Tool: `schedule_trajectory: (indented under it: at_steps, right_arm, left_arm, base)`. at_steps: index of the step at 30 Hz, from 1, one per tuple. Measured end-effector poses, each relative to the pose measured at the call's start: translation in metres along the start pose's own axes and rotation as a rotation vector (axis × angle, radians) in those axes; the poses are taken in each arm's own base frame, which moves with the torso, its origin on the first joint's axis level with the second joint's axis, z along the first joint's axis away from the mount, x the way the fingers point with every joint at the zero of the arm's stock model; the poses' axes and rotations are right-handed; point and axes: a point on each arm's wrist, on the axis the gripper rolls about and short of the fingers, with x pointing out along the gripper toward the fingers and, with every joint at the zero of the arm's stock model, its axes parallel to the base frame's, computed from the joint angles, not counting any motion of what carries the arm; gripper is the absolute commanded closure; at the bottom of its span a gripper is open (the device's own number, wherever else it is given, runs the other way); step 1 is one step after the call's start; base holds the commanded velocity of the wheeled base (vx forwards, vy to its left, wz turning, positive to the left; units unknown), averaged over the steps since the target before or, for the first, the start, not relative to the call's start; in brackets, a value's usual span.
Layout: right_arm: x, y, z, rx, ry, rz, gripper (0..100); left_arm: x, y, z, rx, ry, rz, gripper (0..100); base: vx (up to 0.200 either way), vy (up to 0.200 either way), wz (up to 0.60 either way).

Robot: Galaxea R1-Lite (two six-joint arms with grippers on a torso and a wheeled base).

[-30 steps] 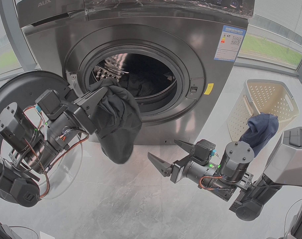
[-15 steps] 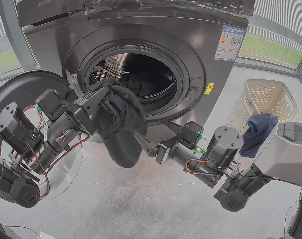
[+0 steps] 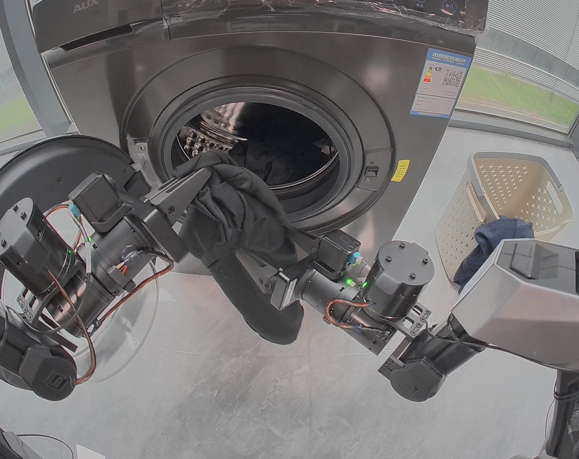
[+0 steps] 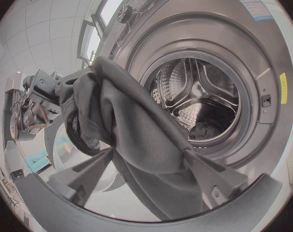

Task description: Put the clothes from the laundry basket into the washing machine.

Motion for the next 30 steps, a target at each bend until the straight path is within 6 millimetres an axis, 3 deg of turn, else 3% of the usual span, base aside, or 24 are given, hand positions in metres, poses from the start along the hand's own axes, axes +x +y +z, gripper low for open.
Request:
schedule_trajectory:
  at_steps: [6, 14, 19, 30]
  right_arm:
    - [0.015, -0.004, -0.002, -0.004, -0.036, -0.004, 100]
    - [0.015, -0.003, -0.002, -0.004, -0.038, -0.009, 100]
    - [0.003, 0.000, 0.000, 0.002, -0.008, -0.010, 100]
    - [-0.044, -0.006, 0.012, 0.007, 0.092, -0.058, 100]
  left_arm:
    - [0.000, -0.002, -0.001, -0.003, 0.003, -0.006, 100]
    - [0.000, -0.001, -0.001, -0.004, 0.003, -0.005, 100]
    - [0.000, 0.001, 0.000, -0.002, 0.000, 0.003, 100]
    - [0.002, 0.012, 0.002, 0.011, -0.011, 0.051, 100]
  base:
    - [0.000, 0.000, 0.00]
    - [0.000, 0.000, 0.00]
    - [0.000, 0.000, 0.00]
    - [0.000, 0.000, 0.00]
